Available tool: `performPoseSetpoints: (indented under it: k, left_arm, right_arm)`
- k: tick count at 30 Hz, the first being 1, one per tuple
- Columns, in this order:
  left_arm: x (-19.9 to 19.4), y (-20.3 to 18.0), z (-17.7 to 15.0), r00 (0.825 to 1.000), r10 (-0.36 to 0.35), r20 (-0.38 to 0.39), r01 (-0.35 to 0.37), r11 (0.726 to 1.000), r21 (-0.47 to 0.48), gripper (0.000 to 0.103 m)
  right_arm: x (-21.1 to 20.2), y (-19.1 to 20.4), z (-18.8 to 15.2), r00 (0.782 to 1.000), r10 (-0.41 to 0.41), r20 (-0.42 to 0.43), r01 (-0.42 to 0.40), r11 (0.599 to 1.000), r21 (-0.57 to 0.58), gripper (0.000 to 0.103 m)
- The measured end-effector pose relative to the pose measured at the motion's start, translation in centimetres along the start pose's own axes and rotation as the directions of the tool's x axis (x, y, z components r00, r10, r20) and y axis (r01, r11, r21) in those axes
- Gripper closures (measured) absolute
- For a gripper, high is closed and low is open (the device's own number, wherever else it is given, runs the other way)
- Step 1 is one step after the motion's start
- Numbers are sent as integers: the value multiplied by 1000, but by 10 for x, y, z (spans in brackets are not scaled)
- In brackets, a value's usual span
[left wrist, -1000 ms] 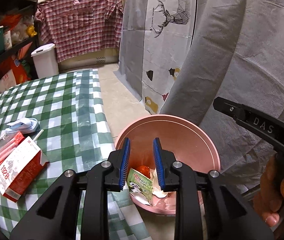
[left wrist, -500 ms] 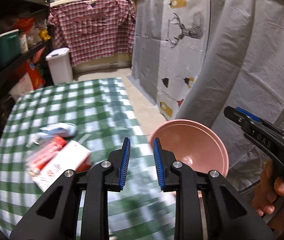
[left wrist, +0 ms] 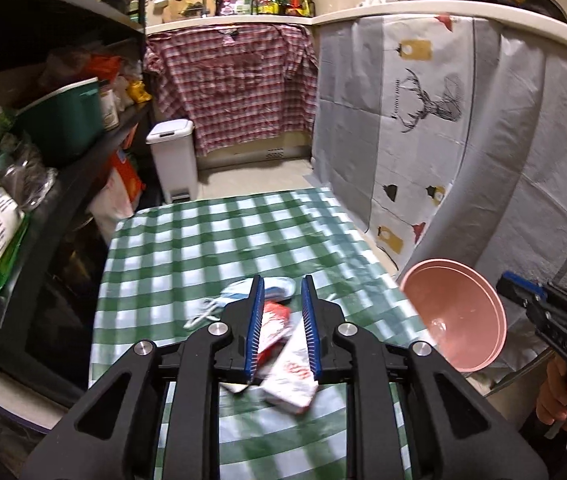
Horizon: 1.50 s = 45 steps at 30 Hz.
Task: Collect trash
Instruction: 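Grasp the clear plastic straws with the left gripper while the right grasps white tissue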
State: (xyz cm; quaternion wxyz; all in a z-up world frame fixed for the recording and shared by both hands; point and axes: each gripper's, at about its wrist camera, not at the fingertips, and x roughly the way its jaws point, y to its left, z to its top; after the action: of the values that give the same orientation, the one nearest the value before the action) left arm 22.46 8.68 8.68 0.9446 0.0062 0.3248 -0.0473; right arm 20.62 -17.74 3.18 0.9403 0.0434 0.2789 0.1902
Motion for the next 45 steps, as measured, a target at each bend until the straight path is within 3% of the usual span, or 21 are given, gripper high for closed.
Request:
performPoseSetpoints:
  k: [12,21,24,28,31,35,36,38,39,40,45]
  left_arm:
    - [37,81,-33,996,-55,-74,50,996,-74,95]
    - [56,88,-47,986,-122,-113,115,991,-65,95]
    - [59,90,-50,984,-131,-120,123,990,-68,95]
    - [65,92,-54,981,-142,-131,134,989,-68,95]
    - [71,90,-56,978,-154,-139,147,987,-65,95]
    - [82,85,-59,973,-172,-157,166,985,-50,94]
    - [85,84,-60,971,-177,-161,171,984,-48,94]
    - [91,81,-61,968,-187,-169,182,982,-42,85]
    - [93,80,-61,968,-187,-170,183,982,-38,73]
    - [96,79,-62,967,-187,-171,184,982,-34,65]
    - [113,75,-65,958,-196,-210,193,981,-34,53]
  right_arm:
    - [23,51,-34,976,168,-139,-180,980,-81,88]
    - [49,78,-56,940,234,-248,-274,951,-142,84]
    - [56,89,-66,924,245,-293,-307,933,-189,72]
    - [64,98,-78,898,255,-358,-348,910,-225,66]
    - [71,104,-88,874,255,-413,-378,892,-249,64]
    - [78,109,-99,859,221,-462,-382,877,-290,64]
    - [79,109,-99,859,218,-463,-382,876,-295,69]
    - [77,106,-96,860,227,-458,-387,874,-294,80]
    - [77,105,-94,859,234,-455,-391,874,-290,92]
    - [76,103,-91,865,233,-444,-383,878,-286,94]
    - [78,81,-73,902,218,-374,-313,925,-214,94]
